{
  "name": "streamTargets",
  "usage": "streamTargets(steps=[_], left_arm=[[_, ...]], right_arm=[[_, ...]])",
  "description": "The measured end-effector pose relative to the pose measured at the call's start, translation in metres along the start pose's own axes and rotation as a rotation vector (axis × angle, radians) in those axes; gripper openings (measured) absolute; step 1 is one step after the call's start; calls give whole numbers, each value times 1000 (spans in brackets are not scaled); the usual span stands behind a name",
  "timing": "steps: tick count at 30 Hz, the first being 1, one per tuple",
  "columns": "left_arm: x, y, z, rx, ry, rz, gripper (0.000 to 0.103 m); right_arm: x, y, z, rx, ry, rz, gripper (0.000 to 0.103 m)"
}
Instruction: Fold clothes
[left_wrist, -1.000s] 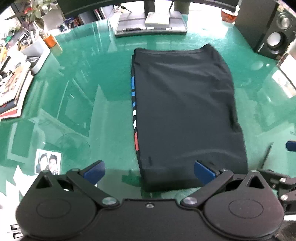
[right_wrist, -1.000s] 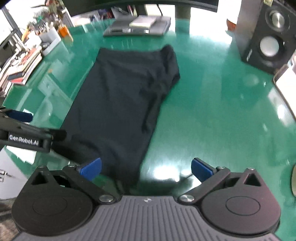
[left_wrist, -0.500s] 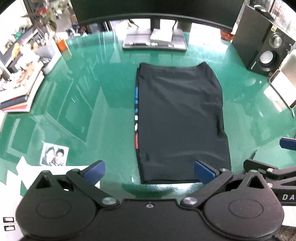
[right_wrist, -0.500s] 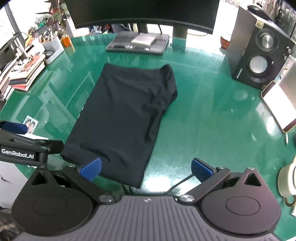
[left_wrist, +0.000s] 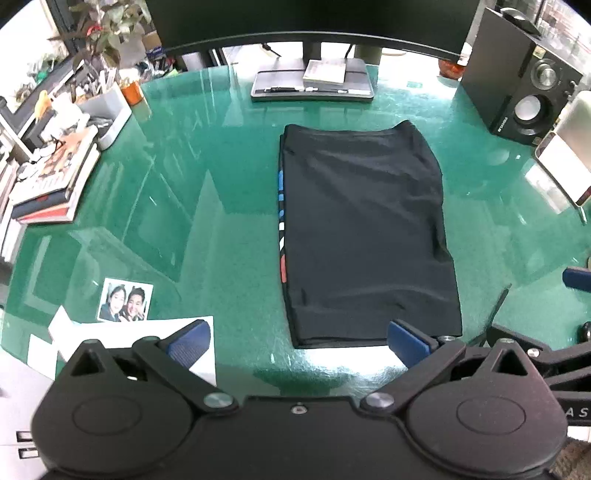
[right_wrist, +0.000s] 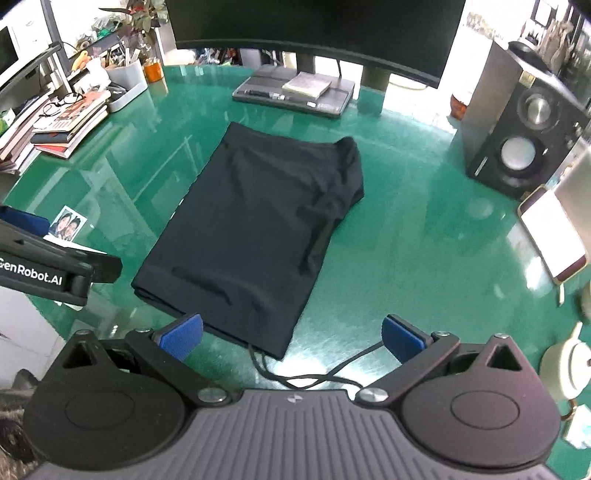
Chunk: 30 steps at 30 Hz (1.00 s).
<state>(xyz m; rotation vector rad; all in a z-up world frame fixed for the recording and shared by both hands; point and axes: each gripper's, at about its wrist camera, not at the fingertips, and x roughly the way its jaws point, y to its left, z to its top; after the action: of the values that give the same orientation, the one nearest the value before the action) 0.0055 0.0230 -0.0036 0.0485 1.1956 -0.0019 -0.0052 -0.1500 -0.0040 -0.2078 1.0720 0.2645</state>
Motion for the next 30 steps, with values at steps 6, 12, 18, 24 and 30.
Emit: streamTargets(steps=[6,12,18,24,30], left_arm=[[-1,-3,-5,2,12,-15,102],[1,-3,-8,-7,31,-23,103],[0,-4,-11,-8,30,-24,103],[-6,-11,-6,37,15,41,103],[-10,0,-7,-19,-22,-46,102]], right_arm=[[-5,2,-2,-12,-7,1,103],[-5,1,-5,-8,-4,15,103],[-4,0,-6,1,-3,26,103],[-5,0,-7,18,-3,43,103],[-5,3,-6,20,-3,48,103]])
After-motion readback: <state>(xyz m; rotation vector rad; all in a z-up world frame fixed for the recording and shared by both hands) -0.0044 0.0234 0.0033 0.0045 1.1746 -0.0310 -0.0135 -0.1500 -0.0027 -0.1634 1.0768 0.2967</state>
